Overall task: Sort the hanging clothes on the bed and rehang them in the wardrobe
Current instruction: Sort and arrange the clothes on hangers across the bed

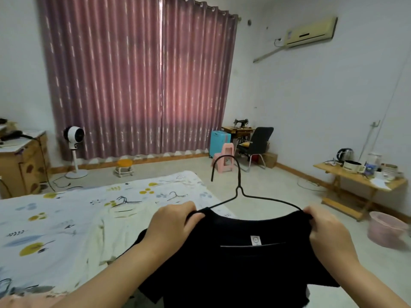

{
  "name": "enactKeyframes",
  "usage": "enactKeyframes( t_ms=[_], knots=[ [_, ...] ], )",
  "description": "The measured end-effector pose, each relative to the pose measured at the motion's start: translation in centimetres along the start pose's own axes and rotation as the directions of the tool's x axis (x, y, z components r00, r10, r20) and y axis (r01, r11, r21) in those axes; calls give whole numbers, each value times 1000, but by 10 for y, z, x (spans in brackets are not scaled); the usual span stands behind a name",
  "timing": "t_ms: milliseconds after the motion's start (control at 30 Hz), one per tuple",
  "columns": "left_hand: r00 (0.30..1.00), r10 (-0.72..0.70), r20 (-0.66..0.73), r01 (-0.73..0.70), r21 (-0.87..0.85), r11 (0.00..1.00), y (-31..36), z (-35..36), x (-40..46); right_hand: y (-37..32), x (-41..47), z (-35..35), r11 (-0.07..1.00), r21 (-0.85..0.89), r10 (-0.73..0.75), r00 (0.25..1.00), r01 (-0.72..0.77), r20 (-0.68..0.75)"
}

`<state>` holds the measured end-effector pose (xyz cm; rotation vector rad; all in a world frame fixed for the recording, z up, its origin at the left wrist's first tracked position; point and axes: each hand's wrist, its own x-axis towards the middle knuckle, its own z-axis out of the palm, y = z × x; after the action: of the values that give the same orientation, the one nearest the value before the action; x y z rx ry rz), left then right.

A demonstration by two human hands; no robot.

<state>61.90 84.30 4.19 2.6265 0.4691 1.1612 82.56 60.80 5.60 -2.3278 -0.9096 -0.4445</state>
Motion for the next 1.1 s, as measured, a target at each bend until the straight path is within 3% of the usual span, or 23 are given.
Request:
enactKeyframes(
  t_ms=[267,467,1100],
  knots=[
    [996,-61,72,62,-7,998,64,101,30,105,45,-8,997,-35,70,997,-69,19],
    [980,-125,158,124,20,992,71,150,58,147,85,9,997,-37,73,995,-71,60],
    [931,-351,100,333,156,930,-68,254,224,162,316,175,998,-2,-61,989,62,132]
  ],
)
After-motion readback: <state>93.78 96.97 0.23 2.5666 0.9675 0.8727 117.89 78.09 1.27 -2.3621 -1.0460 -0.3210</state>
